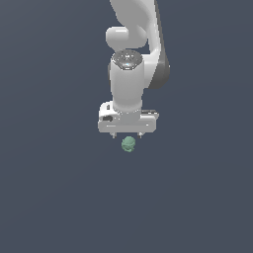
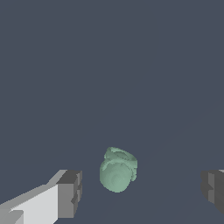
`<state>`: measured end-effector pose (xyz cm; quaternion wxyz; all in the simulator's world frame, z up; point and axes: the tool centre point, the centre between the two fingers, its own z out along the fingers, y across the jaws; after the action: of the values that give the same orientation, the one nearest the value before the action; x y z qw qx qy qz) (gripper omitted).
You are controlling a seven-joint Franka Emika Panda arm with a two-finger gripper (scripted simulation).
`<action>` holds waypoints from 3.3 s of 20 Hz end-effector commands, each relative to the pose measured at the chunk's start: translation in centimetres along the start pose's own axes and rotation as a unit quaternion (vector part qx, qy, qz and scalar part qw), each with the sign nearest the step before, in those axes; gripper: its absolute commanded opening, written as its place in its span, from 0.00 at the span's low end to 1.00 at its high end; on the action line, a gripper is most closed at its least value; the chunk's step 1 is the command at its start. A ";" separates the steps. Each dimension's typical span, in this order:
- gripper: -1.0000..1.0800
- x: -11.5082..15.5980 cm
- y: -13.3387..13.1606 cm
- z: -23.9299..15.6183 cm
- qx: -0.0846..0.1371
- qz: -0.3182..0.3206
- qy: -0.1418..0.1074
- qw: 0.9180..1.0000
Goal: Pick up the object and move it to a goal position.
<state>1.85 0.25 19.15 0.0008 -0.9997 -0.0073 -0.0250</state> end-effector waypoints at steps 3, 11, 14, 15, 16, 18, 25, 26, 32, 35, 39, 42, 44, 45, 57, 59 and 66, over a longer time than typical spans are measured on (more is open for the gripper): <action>0.96 0.0 0.2 -0.1 -0.001 0.000 0.001 1.000; 0.96 0.6 3.3 -1.1 -0.013 0.002 0.009 1.000; 0.96 0.5 3.2 -1.1 -0.013 0.001 0.009 1.000; 0.96 0.5 3.1 -1.0 -0.012 0.002 0.009 1.000; 0.96 0.5 3.0 -0.9 -0.012 0.004 0.008 1.000; 0.96 0.3 2.9 -0.5 -0.011 0.010 0.007 1.000; 0.96 -1.0 1.9 2.1 -0.008 0.048 0.000 0.999; 0.96 -1.3 1.7 2.7 -0.007 0.056 -0.002 0.998; 0.96 -3.5 0.3 6.2 -0.005 0.112 -0.013 0.994; 0.96 -4.5 -0.2 7.7 -0.004 0.136 -0.017 0.991; 0.96 -5.5 -0.7 9.0 -0.004 0.158 -0.022 0.987; 0.96 -6.0 -0.9 9.6 -0.005 0.168 -0.024 0.985; 0.96 -6.2 -0.9 9.8 -0.005 0.172 -0.024 0.985; 0.96 -6.2 -1.0 9.8 -0.005 0.173 -0.024 0.985; 0.96 -6.5 -1.0 13.0 -0.005 0.172 -0.025 0.985; 0.96 -6.5 -0.9 13.8 -0.005 0.173 -0.024 0.985; 0.00 -6.5 -1.0 14.9 -0.005 0.173 -0.024 0.985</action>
<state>-3.96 1.17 4.08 0.0000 -0.9861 0.1661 0.0004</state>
